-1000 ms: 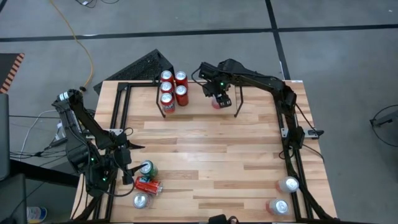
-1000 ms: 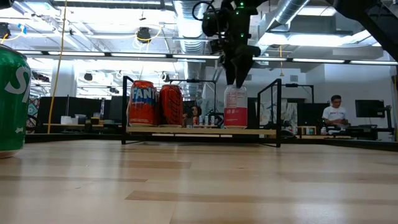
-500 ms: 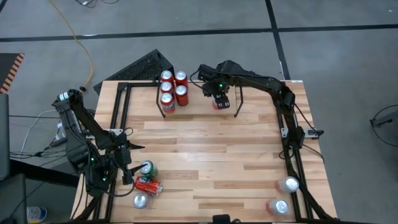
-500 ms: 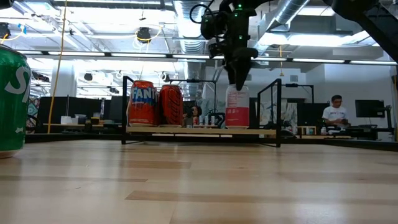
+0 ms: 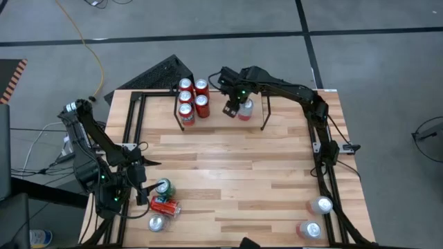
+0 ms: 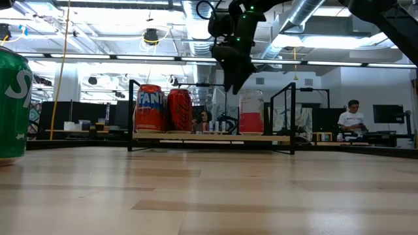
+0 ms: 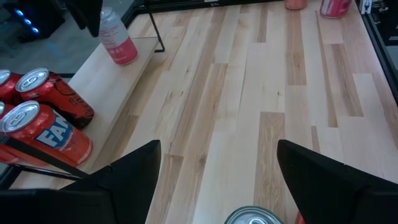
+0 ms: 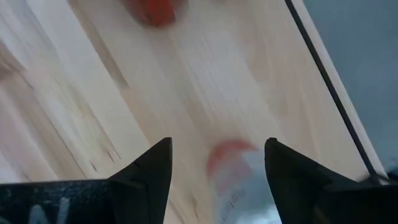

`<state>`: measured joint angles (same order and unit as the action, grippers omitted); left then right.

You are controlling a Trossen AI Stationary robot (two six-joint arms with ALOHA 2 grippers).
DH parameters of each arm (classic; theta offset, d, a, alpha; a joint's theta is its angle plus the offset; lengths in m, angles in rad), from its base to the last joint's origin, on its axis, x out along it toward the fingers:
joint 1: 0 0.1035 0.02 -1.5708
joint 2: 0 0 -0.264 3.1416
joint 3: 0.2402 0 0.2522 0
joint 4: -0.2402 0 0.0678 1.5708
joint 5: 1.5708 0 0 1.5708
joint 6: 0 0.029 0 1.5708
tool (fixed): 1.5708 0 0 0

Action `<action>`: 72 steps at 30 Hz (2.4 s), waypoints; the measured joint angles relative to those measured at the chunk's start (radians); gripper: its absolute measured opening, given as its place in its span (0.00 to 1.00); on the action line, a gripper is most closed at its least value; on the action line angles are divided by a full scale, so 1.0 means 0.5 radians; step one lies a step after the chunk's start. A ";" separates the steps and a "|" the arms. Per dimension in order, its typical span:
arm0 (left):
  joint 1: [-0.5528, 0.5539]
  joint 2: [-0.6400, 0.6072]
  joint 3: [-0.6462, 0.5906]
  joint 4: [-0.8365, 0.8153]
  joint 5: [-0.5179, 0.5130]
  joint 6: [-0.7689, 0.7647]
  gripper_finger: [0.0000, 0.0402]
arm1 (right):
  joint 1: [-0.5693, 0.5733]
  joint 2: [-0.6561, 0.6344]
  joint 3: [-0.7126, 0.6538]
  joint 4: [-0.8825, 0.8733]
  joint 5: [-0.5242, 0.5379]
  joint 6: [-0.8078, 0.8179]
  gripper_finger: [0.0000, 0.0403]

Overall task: Place canned beverage on shelf
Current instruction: Put the pink white soda can on the shelf

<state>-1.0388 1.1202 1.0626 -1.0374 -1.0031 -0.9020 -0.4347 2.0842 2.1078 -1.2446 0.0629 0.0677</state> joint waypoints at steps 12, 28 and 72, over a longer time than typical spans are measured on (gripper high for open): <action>0.000 0.000 0.000 -0.002 -0.002 0.000 0.76 | 0.037 -0.010 0.308 -0.390 0.057 -1.057 0.57; 0.000 0.000 0.000 -0.002 -0.006 0.013 0.76 | 0.053 -0.003 0.297 -0.614 0.396 -1.142 0.57; 0.000 0.002 0.000 -0.014 0.040 0.015 0.76 | -0.107 0.001 -0.059 -0.465 0.141 -1.116 0.94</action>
<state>-1.0387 1.1210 1.0626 -1.0442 -0.9831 -0.8944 -0.4881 2.0848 2.0784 -1.4769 0.1332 -0.4903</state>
